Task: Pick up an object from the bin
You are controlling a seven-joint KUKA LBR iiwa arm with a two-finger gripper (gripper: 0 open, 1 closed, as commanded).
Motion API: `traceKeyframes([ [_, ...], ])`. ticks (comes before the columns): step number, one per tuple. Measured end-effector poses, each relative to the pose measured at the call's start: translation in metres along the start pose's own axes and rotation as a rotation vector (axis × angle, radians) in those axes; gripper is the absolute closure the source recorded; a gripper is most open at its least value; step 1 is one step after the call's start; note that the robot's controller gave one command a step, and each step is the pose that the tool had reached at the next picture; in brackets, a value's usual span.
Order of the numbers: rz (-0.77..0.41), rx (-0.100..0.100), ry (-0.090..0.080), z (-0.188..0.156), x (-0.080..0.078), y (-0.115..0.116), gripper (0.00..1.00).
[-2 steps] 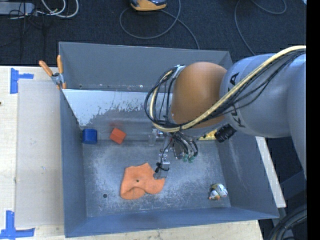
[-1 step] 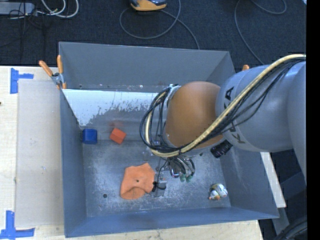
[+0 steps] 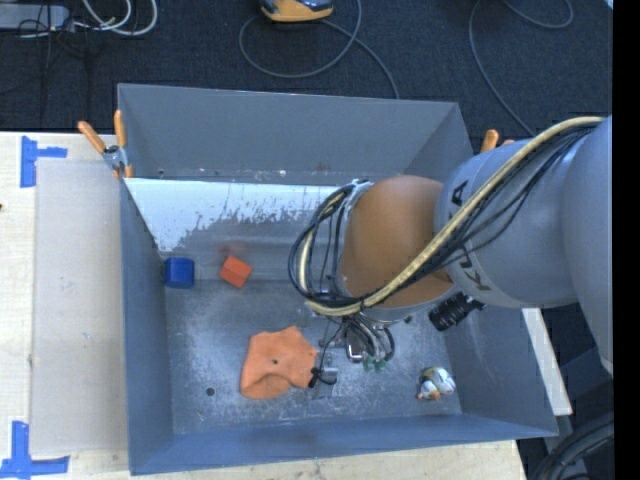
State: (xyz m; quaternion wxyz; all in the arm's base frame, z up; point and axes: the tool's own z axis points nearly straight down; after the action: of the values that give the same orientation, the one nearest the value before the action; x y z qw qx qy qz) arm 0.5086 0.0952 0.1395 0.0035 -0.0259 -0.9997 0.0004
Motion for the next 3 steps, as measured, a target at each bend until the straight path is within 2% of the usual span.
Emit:
traceKeyframes([
  [1,-0.117,-0.003,-0.015,0.070,0.032,-0.004,0.00],
  [2,0.003,0.000,0.000,0.070,0.011,-0.002,1.00],
  [3,0.003,0.000,0.000,0.070,0.011,-0.002,1.00],
])
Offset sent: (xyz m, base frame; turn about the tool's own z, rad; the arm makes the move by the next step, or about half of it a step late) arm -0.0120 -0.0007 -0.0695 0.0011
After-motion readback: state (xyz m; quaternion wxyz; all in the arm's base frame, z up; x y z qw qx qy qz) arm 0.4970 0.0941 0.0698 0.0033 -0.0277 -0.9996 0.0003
